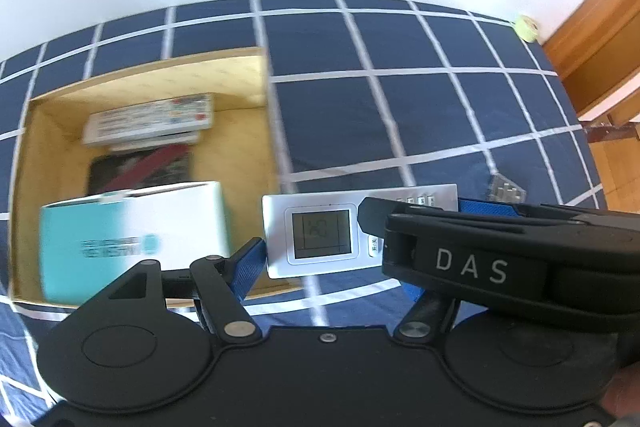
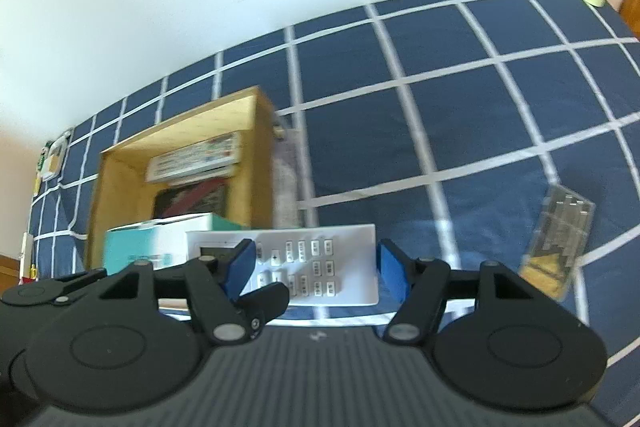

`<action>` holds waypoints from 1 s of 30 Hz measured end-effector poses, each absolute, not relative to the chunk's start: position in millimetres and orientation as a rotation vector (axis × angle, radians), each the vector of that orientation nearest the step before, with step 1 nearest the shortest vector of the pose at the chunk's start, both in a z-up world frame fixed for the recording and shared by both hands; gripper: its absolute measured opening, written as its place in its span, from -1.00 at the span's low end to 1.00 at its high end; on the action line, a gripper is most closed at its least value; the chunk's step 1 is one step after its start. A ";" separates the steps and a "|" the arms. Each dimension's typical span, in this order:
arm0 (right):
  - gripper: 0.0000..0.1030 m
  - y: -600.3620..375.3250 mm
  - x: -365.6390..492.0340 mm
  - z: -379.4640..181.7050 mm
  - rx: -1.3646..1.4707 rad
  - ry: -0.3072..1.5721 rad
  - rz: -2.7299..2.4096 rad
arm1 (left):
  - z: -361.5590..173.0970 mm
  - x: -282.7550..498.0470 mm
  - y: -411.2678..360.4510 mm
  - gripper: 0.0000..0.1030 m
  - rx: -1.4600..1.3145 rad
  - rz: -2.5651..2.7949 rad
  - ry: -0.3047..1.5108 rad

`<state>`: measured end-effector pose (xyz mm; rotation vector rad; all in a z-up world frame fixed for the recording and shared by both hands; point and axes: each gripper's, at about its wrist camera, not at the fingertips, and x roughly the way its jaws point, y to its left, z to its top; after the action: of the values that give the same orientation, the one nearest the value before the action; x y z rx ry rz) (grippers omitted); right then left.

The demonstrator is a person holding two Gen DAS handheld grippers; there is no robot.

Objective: Organize objects
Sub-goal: 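Carry the white remote with the right gripper over the cardboard box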

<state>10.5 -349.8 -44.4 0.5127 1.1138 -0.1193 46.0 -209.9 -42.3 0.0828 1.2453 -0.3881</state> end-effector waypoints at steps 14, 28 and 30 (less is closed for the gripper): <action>0.28 -237.1 65.5 -40.5 0.483 1.103 -0.065 | -36.2 82.3 -95.2 0.31 0.050 -0.337 1.221; 0.28 -195.8 150.0 -66.3 0.432 1.162 -0.041 | -70.0 157.8 -45.5 0.31 -0.004 -0.318 1.270; 0.28 -193.9 159.9 -76.2 0.433 1.176 -0.039 | -80.4 167.8 -42.4 0.31 -0.010 -0.316 1.286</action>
<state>159.9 -193.9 -76.2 0.4328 1.1759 -0.0390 167.8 -42.4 -80.4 -0.0095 1.2861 -0.3156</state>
